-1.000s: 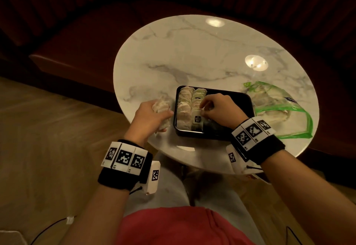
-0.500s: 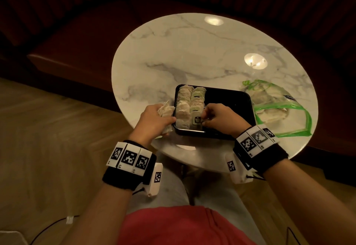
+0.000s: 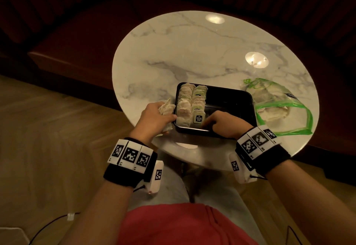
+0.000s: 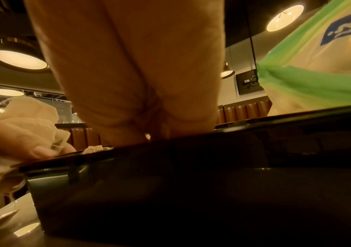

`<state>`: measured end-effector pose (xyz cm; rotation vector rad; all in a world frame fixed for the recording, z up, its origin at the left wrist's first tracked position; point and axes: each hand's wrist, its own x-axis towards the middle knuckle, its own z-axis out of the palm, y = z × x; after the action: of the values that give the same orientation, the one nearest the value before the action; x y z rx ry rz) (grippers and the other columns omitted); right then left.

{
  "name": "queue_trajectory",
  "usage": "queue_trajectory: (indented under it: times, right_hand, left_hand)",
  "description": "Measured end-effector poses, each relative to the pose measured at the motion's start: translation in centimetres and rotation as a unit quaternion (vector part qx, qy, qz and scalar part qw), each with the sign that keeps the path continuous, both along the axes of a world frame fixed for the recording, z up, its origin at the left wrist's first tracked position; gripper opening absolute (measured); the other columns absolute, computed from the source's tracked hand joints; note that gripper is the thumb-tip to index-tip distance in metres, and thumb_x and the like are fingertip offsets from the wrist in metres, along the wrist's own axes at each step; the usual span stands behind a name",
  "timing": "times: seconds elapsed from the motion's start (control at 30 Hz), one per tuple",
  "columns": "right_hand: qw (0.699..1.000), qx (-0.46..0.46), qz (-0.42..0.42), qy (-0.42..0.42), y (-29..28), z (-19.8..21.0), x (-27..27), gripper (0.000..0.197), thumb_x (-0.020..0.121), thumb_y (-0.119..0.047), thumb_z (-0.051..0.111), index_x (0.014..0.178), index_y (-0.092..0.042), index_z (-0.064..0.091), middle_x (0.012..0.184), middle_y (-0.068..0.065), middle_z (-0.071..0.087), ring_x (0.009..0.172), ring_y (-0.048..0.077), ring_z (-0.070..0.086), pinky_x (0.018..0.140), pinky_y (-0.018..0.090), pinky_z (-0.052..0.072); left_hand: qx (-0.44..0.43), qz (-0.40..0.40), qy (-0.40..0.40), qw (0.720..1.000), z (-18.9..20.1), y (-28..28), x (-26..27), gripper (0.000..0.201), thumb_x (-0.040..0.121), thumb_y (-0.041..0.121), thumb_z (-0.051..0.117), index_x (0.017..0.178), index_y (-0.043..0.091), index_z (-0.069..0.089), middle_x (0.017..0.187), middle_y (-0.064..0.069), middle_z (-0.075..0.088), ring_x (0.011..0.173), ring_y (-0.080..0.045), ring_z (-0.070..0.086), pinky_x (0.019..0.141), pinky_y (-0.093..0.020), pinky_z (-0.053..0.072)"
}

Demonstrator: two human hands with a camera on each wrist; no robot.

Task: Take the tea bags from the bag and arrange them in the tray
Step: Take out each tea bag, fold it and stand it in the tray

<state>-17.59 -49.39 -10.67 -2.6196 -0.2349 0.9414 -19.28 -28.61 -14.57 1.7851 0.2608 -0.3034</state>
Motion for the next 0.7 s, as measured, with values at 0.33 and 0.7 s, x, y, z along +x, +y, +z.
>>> queue_trajectory:
  times: [0.33, 0.7]
  right_hand:
    - [0.998, 0.048, -0.025, -0.034, -0.2, -0.4, 0.1, 0.047, 0.090, 0.005, 0.041, 0.118, -0.020, 0.070, 0.123, 0.002, 0.065, 0.114, 0.017, 0.057, 0.089, 0.018, 0.038]
    - [0.909, 0.323, -0.035, -0.262, 3.3, 4.0, -1.4, 0.014, 0.094, -0.017, 0.062, 0.103, -0.022, 0.071, 0.096, -0.010, 0.071, 0.089, 0.004, 0.066, 0.080, 0.020, 0.053]
  left_hand:
    - [-0.072, 0.015, 0.007, 0.997, 1.0, 0.3, 0.0, 0.011, 0.085, 0.005, 0.072, 0.091, 0.012, 0.066, 0.075, -0.003, 0.063, 0.063, -0.013, 0.062, 0.056, -0.033, 0.057]
    - [-0.189, -0.065, -0.040, 0.979, 4.3, 0.6, -0.5, 0.037, 0.084, 0.010, 0.069, 0.119, 0.001, 0.061, 0.102, -0.014, 0.071, 0.091, -0.019, 0.072, 0.071, -0.028, 0.058]
